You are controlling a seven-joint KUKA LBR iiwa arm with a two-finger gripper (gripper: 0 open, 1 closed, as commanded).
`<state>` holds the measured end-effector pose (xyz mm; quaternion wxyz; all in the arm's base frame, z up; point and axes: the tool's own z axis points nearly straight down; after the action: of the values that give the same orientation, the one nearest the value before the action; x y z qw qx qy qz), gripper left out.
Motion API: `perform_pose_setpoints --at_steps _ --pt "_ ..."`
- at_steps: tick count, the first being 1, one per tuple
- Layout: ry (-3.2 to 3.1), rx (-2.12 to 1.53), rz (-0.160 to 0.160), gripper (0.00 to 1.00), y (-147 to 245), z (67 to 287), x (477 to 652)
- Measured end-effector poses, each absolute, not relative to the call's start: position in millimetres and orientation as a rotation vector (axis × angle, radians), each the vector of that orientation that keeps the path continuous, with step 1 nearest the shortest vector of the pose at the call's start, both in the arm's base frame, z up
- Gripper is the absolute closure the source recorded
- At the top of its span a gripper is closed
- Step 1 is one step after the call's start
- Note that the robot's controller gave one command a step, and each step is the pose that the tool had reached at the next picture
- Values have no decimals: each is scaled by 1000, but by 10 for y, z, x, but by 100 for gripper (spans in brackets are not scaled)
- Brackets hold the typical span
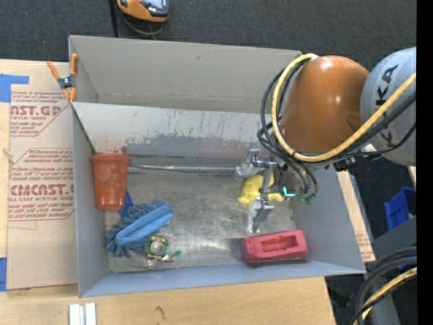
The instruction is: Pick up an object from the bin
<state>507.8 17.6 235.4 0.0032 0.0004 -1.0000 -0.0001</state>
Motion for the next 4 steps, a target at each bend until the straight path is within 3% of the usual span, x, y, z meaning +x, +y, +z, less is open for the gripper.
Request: perform_pose_setpoints --at_steps 1,2,3,4 --pt "-3143 1 -1 0 176 2389 5093" --pt "-3151 34 -1 0 41 1977 5069" --pt "-3143 -37 -3 0 -143 1290 4906" --pt "-3133 -142 -7 0 -424 1077 4836"
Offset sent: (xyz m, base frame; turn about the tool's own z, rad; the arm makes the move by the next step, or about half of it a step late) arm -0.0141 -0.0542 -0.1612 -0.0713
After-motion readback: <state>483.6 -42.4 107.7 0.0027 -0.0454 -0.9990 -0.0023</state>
